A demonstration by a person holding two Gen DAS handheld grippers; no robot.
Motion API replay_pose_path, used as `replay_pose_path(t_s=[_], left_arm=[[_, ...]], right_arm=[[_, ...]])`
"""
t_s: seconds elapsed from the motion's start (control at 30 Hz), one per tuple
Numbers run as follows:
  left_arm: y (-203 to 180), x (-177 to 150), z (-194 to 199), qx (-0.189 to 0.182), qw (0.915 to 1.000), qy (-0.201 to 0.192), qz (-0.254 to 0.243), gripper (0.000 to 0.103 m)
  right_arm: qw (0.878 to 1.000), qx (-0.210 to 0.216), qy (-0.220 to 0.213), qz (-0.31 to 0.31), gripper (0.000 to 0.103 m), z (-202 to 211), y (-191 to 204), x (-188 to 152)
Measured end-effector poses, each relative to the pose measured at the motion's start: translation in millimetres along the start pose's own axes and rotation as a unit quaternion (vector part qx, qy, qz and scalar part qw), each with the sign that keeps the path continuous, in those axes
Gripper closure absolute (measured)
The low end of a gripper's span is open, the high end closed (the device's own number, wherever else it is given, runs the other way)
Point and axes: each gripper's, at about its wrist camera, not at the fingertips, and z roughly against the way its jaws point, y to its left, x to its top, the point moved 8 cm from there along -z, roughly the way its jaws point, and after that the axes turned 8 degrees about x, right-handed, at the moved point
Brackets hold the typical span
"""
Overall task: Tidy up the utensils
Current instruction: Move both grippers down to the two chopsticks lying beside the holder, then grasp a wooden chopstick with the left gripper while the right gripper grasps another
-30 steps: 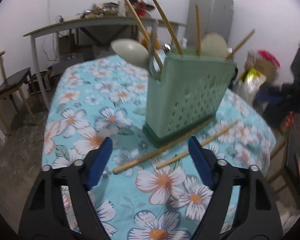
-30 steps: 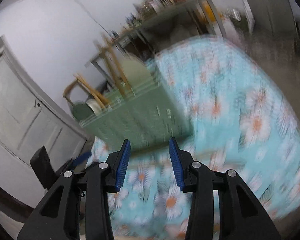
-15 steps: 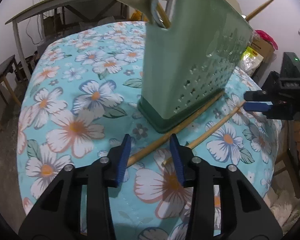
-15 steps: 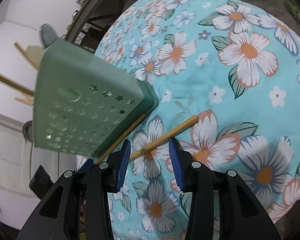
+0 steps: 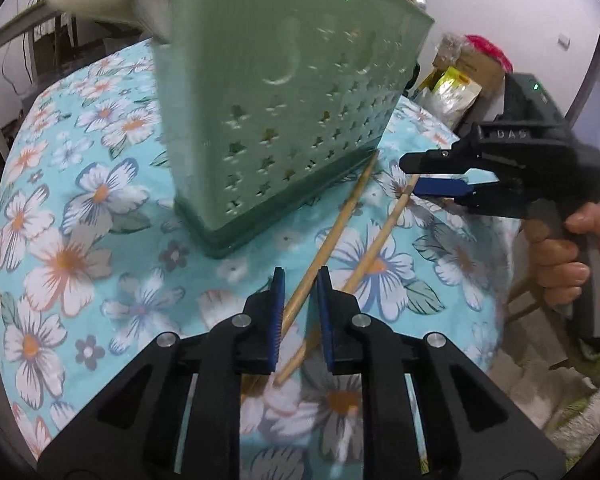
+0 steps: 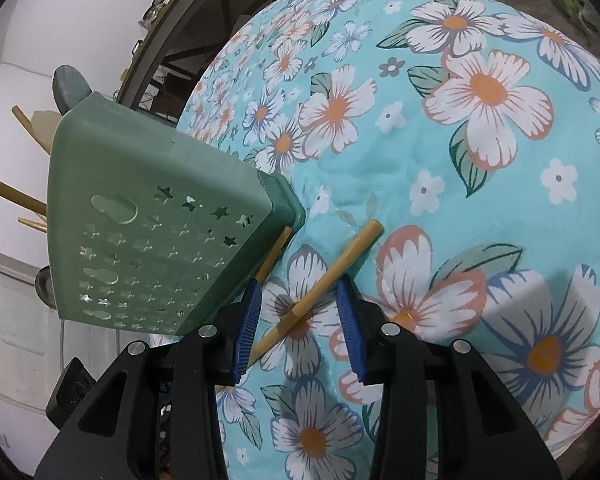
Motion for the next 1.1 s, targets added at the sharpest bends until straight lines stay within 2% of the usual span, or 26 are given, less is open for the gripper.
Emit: replay_pose_path(t_s=[0.03,0.1,0.2,0.37,0.6,0.73,0.83,0.93,1.1], left_arm=[[-4,0,-2,0.006,1.0000,-0.002,-0.006,0.088],[-8,1,-5,0.017,0.9998,-0.005,-0.009,0.088],[-16,0,-5,0.028,0.9993,-0.013,-0.019,0.088],[-32,-12,5,0.007,0.9997,-0.007,-0.024,0.092],[-31,-29,22,-0.011,0.9995,0.017,-0.024,0.096],[-31,-37,29,-0.003,0.9991,0.026,-0.032,0.096],[-33,-35,29,0.007,0.9986,0.029,-0.044,0.095],[-35,-24,32,0.006,0.9989,0.022,-0.042,0.085],[-38,-1,26,0.007,0.9990,0.020,-0.041,0.083]], right_arm=[[1.000,-0.001,-0.004,-0.002,0.071,1,-2,0],[1.000,-0.006,-0.012,-0.010,0.085,2,-8,0],[0.999,0.014,-0.016,-0.024,0.086,5,-14,0],[1.000,0.021,-0.006,-0.018,0.087,10,-15,-3],[1.000,0.016,0.015,-0.001,0.087,33,-24,-20],[1.000,0.011,0.012,0.000,0.087,47,-33,-25],[1.000,0.006,0.013,0.008,0.086,46,-31,-23],[1.000,0.000,0.015,0.017,0.084,45,-27,-19],[1.000,0.005,0.017,0.012,0.084,41,-29,-13]])
